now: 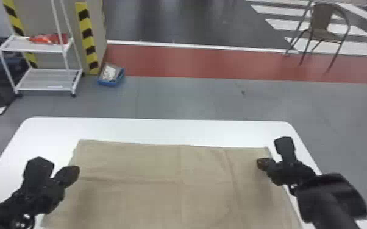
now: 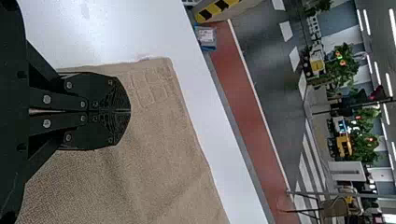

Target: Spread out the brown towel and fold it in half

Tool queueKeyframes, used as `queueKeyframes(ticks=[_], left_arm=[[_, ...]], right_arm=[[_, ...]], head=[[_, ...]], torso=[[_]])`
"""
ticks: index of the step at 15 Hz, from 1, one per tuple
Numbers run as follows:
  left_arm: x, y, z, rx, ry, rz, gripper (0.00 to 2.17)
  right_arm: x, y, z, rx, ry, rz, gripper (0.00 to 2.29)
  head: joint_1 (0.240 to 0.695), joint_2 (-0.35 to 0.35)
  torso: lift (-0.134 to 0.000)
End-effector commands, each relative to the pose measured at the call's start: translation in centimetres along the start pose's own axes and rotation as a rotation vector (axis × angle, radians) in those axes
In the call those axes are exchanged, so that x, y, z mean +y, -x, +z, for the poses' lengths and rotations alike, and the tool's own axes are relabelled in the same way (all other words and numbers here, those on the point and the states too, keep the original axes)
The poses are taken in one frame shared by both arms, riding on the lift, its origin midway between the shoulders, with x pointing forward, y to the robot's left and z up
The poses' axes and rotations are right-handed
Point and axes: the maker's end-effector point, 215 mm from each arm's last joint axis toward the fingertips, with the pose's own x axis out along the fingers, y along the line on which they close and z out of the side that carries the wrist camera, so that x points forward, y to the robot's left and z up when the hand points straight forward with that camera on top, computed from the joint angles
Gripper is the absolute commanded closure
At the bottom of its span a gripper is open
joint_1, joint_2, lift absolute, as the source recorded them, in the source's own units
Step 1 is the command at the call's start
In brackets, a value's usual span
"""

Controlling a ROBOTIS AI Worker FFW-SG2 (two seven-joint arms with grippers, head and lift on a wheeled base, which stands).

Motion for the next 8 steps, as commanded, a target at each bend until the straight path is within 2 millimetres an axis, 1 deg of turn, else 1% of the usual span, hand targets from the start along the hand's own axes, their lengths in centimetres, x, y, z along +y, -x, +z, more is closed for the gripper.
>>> queueKeyframes(ticks=[1, 2, 3, 4, 5, 7, 8], left_arm=[[-0.1, 0.1, -0.2, 0.002, 0.004, -0.002, 1.88], [-0.1, 0.2, -0.2, 0.002, 0.005, -0.002, 1.88], [0.0, 0.3, -0.4, 0.006, 0.001, -0.001, 1.88], [0.0, 0.4, -0.5, 0.013, -0.001, -0.001, 1.88], [0.0, 0.4, -0.5, 0.013, -0.001, -0.001, 1.88], [-0.3, 0.3, -0.5, 0.014, -0.004, -0.005, 1.88], [-0.3, 0.3, -0.5, 0.014, -0.004, -0.005, 1.88]], right_arm=[[-0.1, 1.7, -1.2, -0.023, -0.041, -0.019, 1.83], [-0.3, 2.9, -1.3, -0.037, -0.069, -0.022, 1.83], [-0.6, 3.5, -2.3, -0.02, -0.09, -0.026, 1.83], [-0.9, 3.8, -2.7, -0.017, -0.094, -0.028, 1.83], [-1.8, 4.5, -2.9, -0.026, -0.102, -0.042, 1.83], [-2.8, 5.2, -4.0, -0.02, -0.124, -0.057, 1.83], [-3.2, 5.2, -3.8, -0.023, -0.127, -0.061, 1.83]], head=[[0.695, -0.135], [0.695, -0.135], [0.695, -0.137], [0.695, -0.14], [0.695, -0.149], [0.695, -0.161], [0.695, -0.168]], torso=[[0.0], [0.0], [0.0], [0.0], [0.0], [0.0], [0.0]])
